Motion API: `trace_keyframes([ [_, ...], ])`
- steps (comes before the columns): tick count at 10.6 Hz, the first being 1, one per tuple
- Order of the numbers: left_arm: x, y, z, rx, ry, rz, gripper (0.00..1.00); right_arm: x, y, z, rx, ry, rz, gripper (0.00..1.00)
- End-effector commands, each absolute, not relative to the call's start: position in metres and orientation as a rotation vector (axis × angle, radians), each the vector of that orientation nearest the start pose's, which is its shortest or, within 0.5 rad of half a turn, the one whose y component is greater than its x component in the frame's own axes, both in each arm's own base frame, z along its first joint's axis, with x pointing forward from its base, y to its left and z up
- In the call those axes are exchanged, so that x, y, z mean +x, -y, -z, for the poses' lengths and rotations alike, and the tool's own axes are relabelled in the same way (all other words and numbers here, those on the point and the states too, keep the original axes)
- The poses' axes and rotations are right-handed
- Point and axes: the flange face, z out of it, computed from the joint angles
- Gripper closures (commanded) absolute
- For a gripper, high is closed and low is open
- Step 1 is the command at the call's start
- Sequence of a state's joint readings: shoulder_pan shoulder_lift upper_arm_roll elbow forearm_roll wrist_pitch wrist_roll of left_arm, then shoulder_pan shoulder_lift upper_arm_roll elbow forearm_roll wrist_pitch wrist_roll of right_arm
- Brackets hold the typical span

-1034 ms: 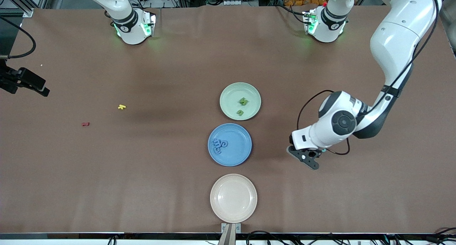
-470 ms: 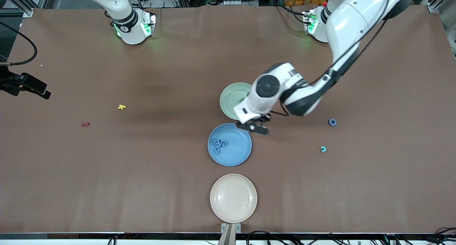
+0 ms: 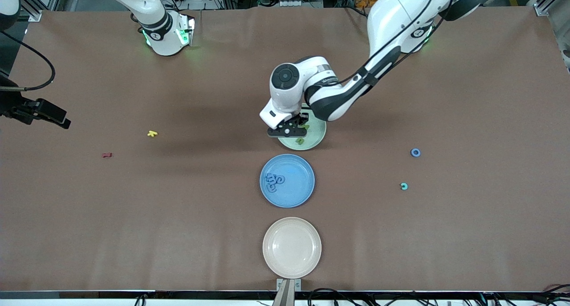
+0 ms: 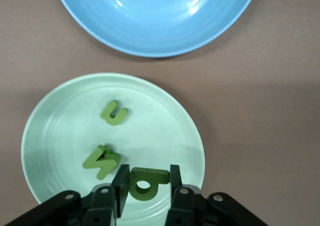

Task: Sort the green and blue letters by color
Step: 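Carry the green a over the green plate with the left gripper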

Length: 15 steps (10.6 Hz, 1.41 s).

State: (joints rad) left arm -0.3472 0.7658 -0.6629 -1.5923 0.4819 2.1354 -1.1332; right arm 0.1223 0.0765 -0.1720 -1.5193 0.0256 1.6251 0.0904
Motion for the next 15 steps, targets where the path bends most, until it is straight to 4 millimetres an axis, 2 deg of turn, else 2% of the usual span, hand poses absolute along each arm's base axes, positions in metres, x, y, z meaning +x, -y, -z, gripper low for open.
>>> trace_keyframes([
  [1, 0.433, 0.535, -0.237, -3.093, 0.047, -0.046, 0.63, 0.581, 0.018, -0.625, -3.119, -0.230, 0.094, 0.00],
  [2, 0.434, 0.534, -0.237, -3.093, 0.047, -0.046, 0.01, 0.580, 0.020, -0.626, -3.119, -0.232, 0.092, 0.00],
  [4, 0.437, 0.534, -0.244, -3.098, 0.056, -0.030, 0.00, 0.581, 0.019, -0.625, -3.118, -0.230, 0.087, 0.00],
  [6, 0.456, 0.522, -0.265, -3.111, 0.084, 0.025, 0.00, 0.581, 0.018, -0.625, -3.118, -0.227, 0.087, 0.00],
  [9, 0.504, 0.480, -0.350, -3.131, 0.137, 0.227, 0.00, 0.583, 0.018, -0.623, -3.122, -0.225, 0.095, 0.00],
  [10, 0.514, 0.465, -0.374, -3.119, 0.152, 0.275, 0.00, 0.583, 0.019, -0.623, -3.123, -0.228, 0.100, 0.00],
  [12, 0.534, 0.436, -0.411, -3.104, 0.076, 0.354, 0.00, 0.583, 0.022, -0.623, -3.124, -0.235, 0.100, 0.00],
  [14, 0.557, 0.393, -0.448, -3.085, 0.056, 0.397, 0.00, 0.582, 0.025, -0.626, -3.123, -0.232, 0.105, 0.00],
  [15, 0.557, 0.382, -0.465, -3.051, -0.011, 0.406, 0.00, 0.582, 0.028, -0.629, -3.117, -0.239, 0.114, 0.00],
])
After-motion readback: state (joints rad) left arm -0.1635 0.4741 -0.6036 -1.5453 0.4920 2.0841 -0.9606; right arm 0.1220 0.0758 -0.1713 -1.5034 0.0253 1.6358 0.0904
